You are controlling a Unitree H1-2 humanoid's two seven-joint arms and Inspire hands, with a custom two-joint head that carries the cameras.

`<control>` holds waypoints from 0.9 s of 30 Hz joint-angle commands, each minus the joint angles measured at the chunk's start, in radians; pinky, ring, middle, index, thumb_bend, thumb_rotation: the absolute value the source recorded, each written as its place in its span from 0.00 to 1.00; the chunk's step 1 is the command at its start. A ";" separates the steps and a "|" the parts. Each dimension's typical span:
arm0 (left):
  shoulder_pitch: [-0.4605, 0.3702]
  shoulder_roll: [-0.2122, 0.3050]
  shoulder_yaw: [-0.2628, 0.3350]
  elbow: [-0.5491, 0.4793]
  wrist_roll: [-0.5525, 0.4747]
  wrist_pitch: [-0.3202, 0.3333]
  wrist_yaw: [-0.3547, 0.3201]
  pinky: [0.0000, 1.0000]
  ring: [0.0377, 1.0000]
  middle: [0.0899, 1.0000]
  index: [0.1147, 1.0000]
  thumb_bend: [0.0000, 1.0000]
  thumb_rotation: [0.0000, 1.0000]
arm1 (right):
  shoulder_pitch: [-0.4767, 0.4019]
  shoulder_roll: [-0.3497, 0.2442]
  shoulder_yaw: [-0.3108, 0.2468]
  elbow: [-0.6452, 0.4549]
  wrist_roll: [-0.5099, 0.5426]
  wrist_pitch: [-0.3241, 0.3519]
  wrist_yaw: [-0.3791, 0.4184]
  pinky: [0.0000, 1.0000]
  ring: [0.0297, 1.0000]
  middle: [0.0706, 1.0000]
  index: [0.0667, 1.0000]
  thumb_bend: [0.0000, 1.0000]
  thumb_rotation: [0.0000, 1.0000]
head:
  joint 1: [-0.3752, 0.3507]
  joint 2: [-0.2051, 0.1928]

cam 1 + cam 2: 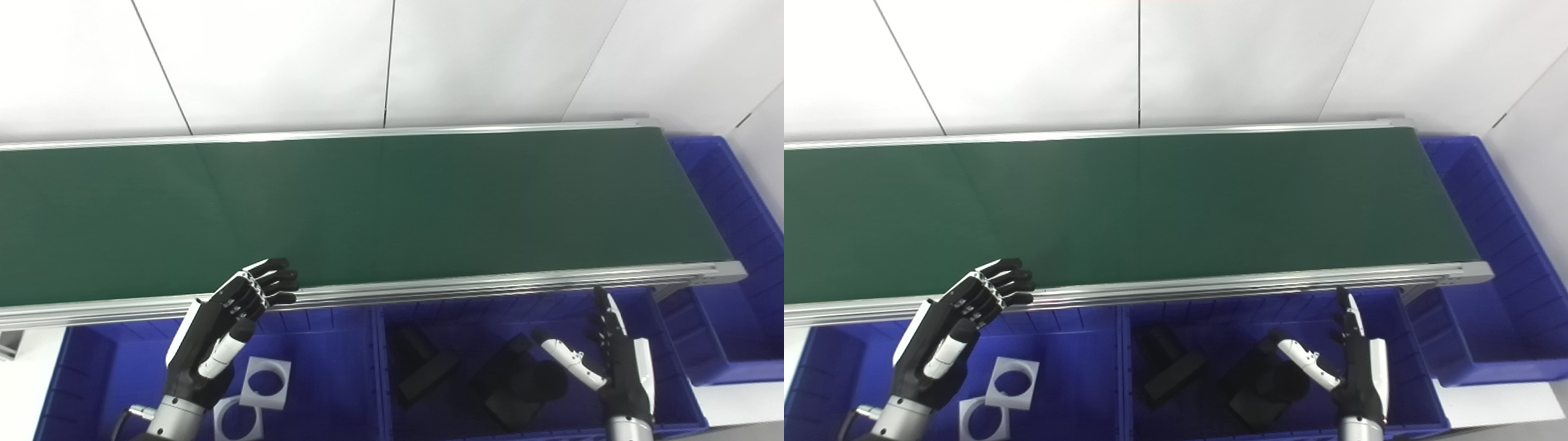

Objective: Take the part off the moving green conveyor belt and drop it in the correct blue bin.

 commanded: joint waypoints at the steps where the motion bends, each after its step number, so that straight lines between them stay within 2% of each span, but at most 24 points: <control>1: 0.003 0.003 -0.001 -0.033 0.000 -0.023 -0.010 0.69 0.72 0.72 0.74 0.81 0.70 | 0.008 0.014 0.015 -0.081 -0.011 -0.014 -0.004 0.66 0.78 0.85 0.90 0.76 0.39 | 0.007 0.001; 4: 0.003 0.003 -0.002 -0.031 0.003 -0.028 -0.012 0.70 0.72 0.72 0.74 0.80 0.71 | 0.019 0.030 0.050 -0.172 -0.013 -0.006 0.019 0.65 0.77 0.82 0.88 0.75 0.41 | 0.012 0.000; 11: 0.007 -0.005 -0.007 -0.034 0.013 -0.024 -0.006 0.70 0.72 0.73 0.74 0.81 0.72 | 0.014 0.066 0.192 -0.357 -0.068 0.034 0.100 0.67 0.76 0.78 0.83 0.74 0.39 | 0.051 -0.010; 21: 0.012 -0.028 -0.030 -0.039 0.048 -0.031 -0.001 0.71 0.73 0.73 0.75 0.81 0.73 | -0.031 0.084 0.332 -0.317 -0.055 -0.010 0.140 0.69 0.75 0.78 0.82 0.76 0.35 | 0.120 -0.032; 24: 0.015 -0.035 -0.035 -0.043 0.055 -0.028 0.001 0.72 0.74 0.74 0.75 0.83 0.73 | -0.045 0.076 0.351 -0.296 -0.047 -0.021 0.148 0.70 0.76 0.78 0.83 0.75 0.37 | 0.141 -0.039; 27: 0.017 -0.045 -0.044 -0.037 0.080 -0.047 0.006 0.72 0.74 0.74 0.75 0.83 0.74 | -0.062 0.067 0.370 -0.268 -0.033 -0.035 0.161 0.69 0.76 0.78 0.83 0.74 0.40 | 0.193 -0.055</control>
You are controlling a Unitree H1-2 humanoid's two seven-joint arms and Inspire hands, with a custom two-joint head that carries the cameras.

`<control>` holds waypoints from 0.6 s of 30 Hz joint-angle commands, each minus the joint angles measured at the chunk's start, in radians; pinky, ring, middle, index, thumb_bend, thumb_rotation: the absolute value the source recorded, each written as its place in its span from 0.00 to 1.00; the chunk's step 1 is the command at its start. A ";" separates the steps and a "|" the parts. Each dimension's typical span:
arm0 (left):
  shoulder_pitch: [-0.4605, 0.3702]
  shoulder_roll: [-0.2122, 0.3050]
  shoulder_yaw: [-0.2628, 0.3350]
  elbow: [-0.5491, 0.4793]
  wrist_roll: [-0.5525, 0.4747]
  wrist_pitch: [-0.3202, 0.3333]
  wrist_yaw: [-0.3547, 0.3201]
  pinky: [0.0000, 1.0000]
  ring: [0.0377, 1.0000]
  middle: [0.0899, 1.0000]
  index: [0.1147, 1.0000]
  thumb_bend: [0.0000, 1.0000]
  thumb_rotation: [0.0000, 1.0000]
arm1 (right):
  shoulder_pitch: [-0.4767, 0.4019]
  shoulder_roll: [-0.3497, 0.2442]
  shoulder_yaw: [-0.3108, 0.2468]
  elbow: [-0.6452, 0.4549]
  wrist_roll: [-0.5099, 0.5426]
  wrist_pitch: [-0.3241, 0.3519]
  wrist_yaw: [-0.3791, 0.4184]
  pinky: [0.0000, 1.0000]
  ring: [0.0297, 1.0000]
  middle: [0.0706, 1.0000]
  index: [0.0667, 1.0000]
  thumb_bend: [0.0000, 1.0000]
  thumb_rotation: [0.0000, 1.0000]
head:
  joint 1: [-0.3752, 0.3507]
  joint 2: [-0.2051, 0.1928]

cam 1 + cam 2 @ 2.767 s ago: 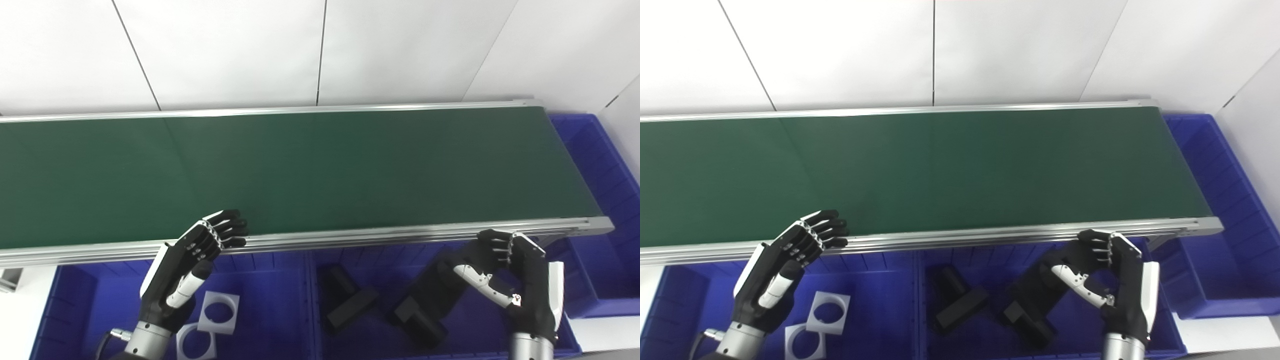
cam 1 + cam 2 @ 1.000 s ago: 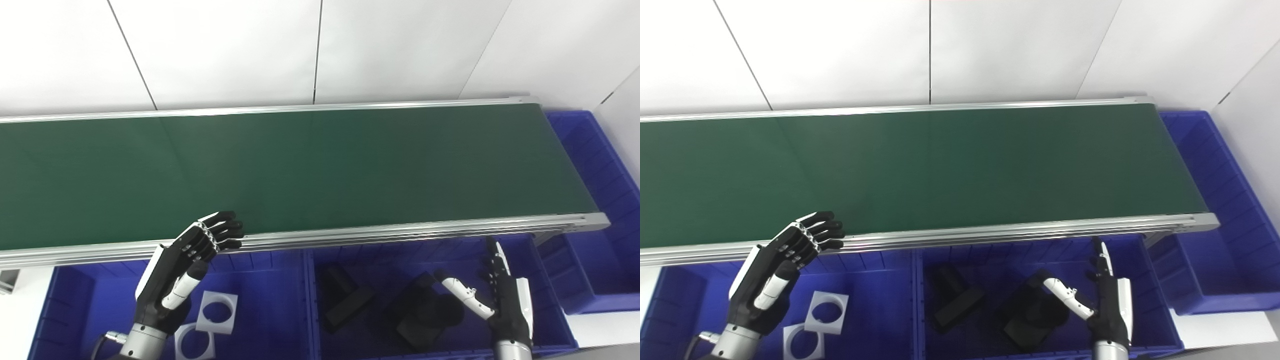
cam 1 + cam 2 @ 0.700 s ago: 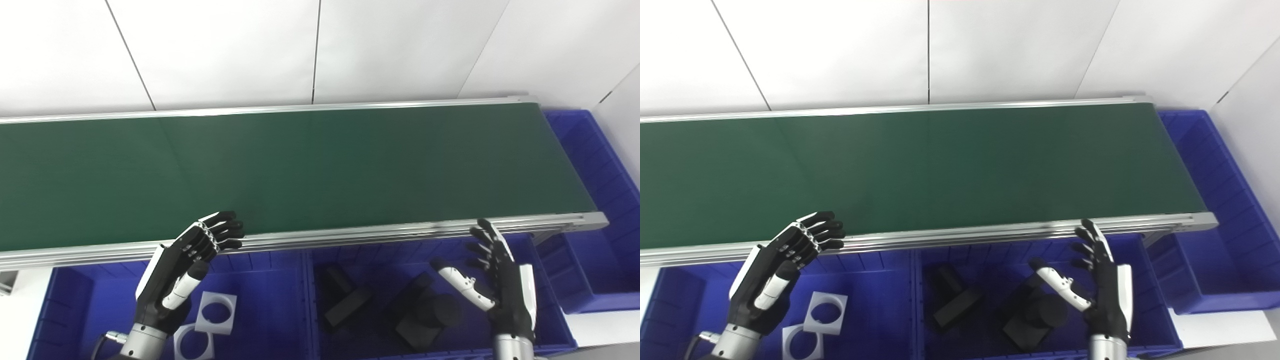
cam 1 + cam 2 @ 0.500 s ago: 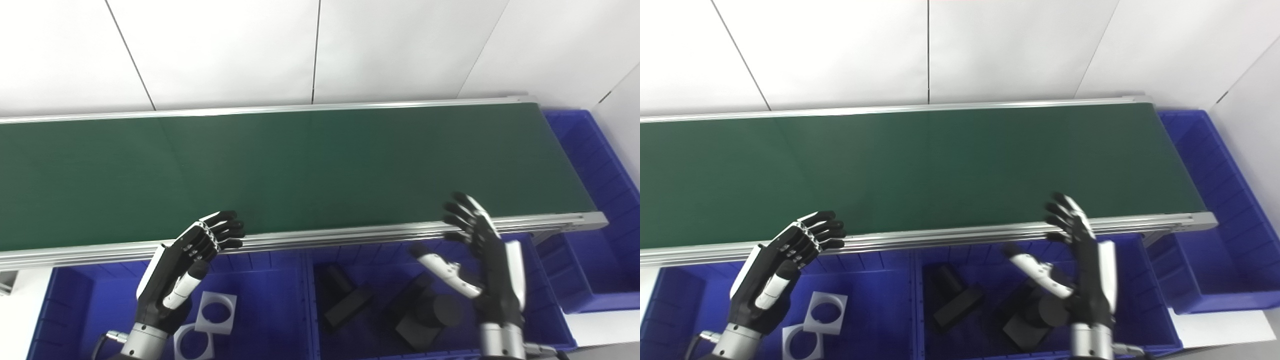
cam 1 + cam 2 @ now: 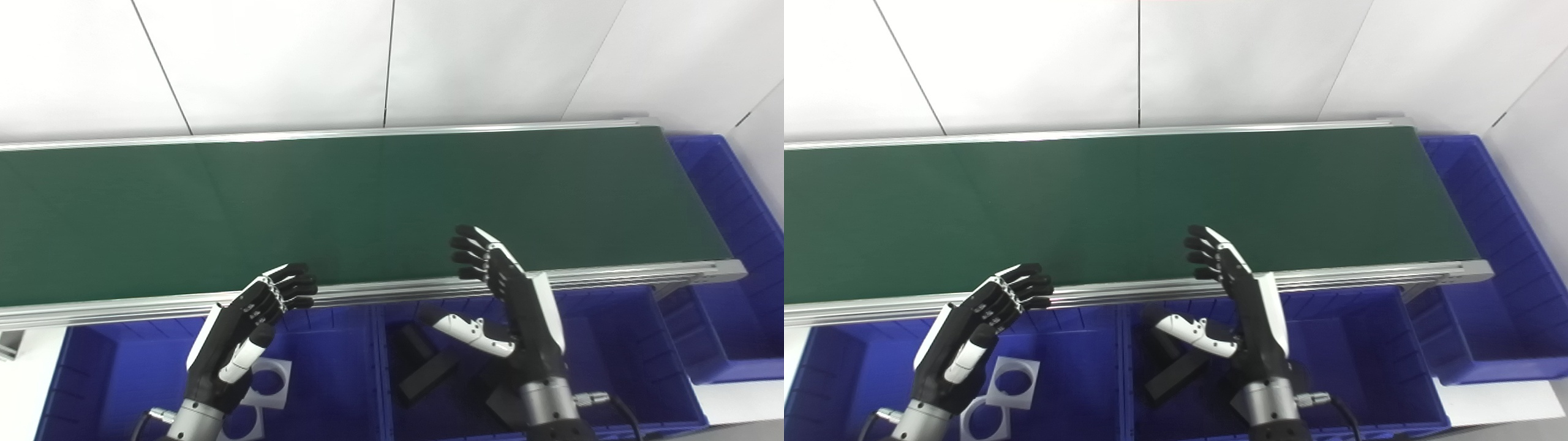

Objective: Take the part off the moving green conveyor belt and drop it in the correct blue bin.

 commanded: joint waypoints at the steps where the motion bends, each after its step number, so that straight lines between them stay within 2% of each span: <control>1: 0.006 -0.012 -0.005 -0.031 0.019 -0.050 0.005 0.72 0.74 0.74 0.76 0.83 0.74 | -0.022 -0.004 0.016 -0.004 0.022 -0.070 0.017 0.69 0.75 0.79 0.83 0.74 0.41 | 0.014 -0.003; 8: 0.012 -0.048 -0.021 -0.014 0.062 -0.074 0.024 0.72 0.75 0.76 0.75 0.83 0.74 | -0.048 -0.019 0.025 0.072 0.119 -0.107 0.040 0.66 0.73 0.78 0.83 0.71 0.54 | 0.105 -0.030; 11: 0.016 -0.062 -0.027 -0.007 0.074 -0.087 0.031 0.72 0.76 0.77 0.76 0.83 0.73 | -0.058 -0.027 0.020 0.116 0.167 -0.133 0.056 0.64 0.72 0.77 0.83 0.67 0.54 | 0.143 -0.038; 18: 0.014 -0.083 -0.031 0.011 0.094 -0.108 0.044 0.74 0.79 0.78 0.78 0.83 0.70 | -0.061 -0.061 0.013 0.197 0.220 -0.209 0.081 0.64 0.72 0.77 0.84 0.69 0.54 | 0.163 -0.041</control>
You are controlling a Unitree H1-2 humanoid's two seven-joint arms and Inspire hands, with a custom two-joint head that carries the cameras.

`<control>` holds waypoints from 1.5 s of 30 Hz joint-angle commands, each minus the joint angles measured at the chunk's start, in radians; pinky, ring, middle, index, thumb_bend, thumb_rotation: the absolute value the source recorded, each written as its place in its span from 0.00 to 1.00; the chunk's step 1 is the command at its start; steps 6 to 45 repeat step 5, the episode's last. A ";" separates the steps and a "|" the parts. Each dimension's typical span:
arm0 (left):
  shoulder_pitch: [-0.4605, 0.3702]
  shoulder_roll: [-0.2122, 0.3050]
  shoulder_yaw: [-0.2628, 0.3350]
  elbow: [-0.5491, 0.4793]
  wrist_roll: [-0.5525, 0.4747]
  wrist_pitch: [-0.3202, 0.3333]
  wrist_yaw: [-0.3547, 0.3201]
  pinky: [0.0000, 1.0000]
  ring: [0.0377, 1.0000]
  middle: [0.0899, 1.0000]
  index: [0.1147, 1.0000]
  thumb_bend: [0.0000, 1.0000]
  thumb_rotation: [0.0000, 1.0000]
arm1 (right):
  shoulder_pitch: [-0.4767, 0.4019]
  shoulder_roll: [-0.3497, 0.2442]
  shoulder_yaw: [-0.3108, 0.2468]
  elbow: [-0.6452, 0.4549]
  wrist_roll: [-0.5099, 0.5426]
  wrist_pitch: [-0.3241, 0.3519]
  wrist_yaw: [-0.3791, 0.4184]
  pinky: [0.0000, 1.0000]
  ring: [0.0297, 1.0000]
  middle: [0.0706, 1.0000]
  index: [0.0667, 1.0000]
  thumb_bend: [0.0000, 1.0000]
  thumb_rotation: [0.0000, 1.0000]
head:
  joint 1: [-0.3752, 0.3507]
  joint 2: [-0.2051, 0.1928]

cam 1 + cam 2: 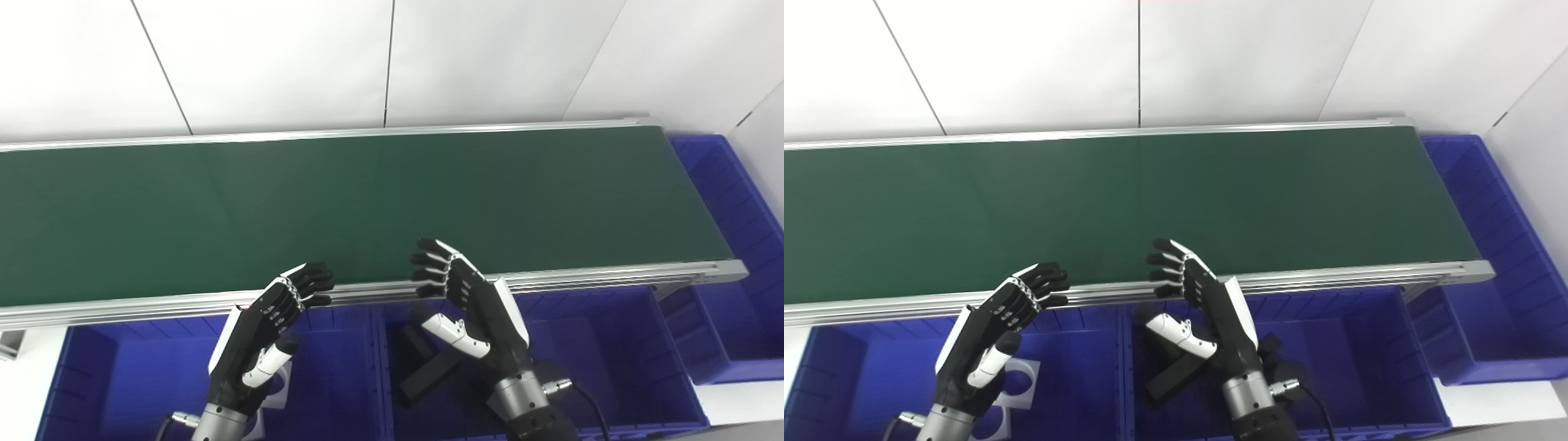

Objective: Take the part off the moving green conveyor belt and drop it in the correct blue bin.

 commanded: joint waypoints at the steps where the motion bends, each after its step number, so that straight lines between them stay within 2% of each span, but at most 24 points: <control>1: 0.001 -0.008 -0.006 -0.008 0.018 -0.046 0.009 0.74 0.79 0.79 0.78 0.83 0.70 | -0.005 -0.005 -0.006 -0.003 0.024 -0.086 0.009 0.64 0.72 0.77 0.84 0.69 0.54 | 0.000 0.000; 5: -0.006 -0.013 -0.007 0.002 0.033 -0.054 0.017 0.78 0.82 0.80 0.80 0.84 0.70 | 0.008 -0.029 -0.009 0.019 0.049 -0.110 0.027 0.67 0.75 0.79 0.86 0.75 0.52 | 0.001 -0.004; 45: -0.006 -0.013 -0.007 0.002 0.033 -0.054 0.017 0.78 0.82 0.80 0.80 0.84 0.70 | 0.008 -0.029 -0.009 0.019 0.049 -0.110 0.027 0.67 0.75 0.79 0.86 0.75 0.52 | 0.001 -0.004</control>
